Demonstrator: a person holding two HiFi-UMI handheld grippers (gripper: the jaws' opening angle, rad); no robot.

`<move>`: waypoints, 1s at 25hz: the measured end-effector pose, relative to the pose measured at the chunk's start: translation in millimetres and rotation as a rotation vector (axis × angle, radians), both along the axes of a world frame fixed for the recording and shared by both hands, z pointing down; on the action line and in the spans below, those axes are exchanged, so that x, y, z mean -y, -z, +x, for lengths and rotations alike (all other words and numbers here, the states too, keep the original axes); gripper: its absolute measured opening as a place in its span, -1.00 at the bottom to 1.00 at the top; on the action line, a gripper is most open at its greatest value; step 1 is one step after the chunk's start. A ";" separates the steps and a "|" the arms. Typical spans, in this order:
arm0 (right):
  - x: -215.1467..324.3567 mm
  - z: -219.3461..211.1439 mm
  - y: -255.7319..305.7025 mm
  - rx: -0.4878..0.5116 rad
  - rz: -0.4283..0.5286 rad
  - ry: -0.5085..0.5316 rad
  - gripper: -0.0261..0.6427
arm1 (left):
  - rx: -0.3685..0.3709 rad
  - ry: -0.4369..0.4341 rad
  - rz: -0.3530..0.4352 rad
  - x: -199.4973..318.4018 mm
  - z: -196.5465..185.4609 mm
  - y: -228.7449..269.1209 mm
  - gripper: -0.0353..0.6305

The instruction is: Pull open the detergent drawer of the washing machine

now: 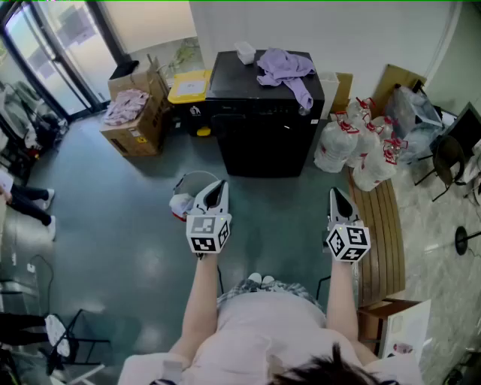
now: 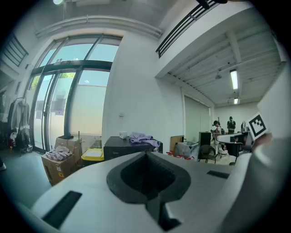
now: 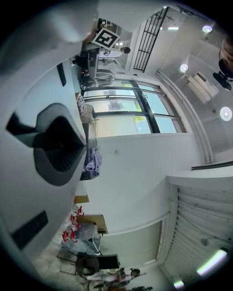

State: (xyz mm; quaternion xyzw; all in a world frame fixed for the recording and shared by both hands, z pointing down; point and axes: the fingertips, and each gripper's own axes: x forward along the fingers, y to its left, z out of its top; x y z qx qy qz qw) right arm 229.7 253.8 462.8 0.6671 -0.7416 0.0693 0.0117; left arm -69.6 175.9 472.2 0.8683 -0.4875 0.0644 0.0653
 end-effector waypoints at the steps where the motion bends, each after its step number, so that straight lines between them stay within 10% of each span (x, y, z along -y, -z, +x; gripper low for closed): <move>1: 0.2 -0.6 0.1 0.000 0.000 0.003 -0.88 | 0.000 0.000 -0.001 0.4 0.2 0.0 -0.82; 25: 5.9 -18.8 -7.1 0.034 -0.003 0.034 -0.88 | -0.029 -0.071 -0.024 1.9 11.5 -8.0 -0.81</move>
